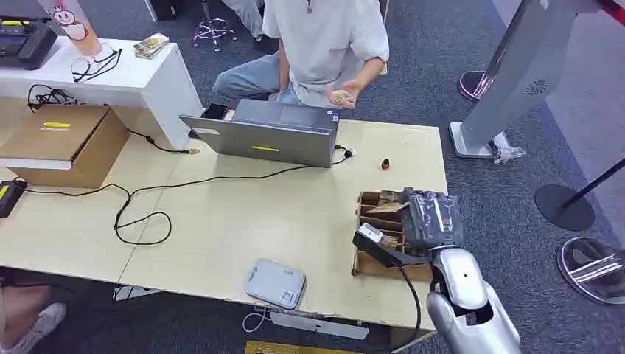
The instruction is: Pass the card to the sensor for recognition and then transmit it.
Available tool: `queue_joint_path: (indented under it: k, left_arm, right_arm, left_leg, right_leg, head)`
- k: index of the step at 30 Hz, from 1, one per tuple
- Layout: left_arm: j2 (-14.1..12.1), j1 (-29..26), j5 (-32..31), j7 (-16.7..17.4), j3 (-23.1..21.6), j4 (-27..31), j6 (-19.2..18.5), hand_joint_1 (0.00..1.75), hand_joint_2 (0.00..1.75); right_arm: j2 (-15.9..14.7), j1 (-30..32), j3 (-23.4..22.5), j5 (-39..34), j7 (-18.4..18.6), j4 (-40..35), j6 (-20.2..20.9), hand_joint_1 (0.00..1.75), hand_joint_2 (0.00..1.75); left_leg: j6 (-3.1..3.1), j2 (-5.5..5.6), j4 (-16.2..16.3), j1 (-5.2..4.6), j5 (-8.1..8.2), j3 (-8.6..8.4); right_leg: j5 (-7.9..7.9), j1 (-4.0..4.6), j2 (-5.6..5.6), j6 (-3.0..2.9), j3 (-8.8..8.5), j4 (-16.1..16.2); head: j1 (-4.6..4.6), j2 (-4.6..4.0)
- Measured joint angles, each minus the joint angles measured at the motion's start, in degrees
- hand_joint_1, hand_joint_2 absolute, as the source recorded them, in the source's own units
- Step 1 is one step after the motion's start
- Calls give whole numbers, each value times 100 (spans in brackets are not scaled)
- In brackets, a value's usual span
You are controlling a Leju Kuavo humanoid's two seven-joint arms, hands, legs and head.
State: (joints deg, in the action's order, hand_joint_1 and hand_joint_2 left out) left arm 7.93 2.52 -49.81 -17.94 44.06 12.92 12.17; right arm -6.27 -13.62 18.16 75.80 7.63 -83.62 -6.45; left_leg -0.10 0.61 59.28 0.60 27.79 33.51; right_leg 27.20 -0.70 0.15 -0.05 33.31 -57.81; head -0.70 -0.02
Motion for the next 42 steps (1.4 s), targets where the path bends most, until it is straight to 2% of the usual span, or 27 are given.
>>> queue_joint_path:
  k: [42]
  left_arm:
    - [-20, -31, -76, -13, 39, 77, -41, 0, 0]
  right_arm:
    - [0, -27, 4, -162, -168, -304, -151, 175, 175]
  left_leg:
    - [0, 0, 0, 0, 0, 0]
  right_leg:
    - [0, 0, 0, 0, 0, 0]
  head:
    - [0, 0]
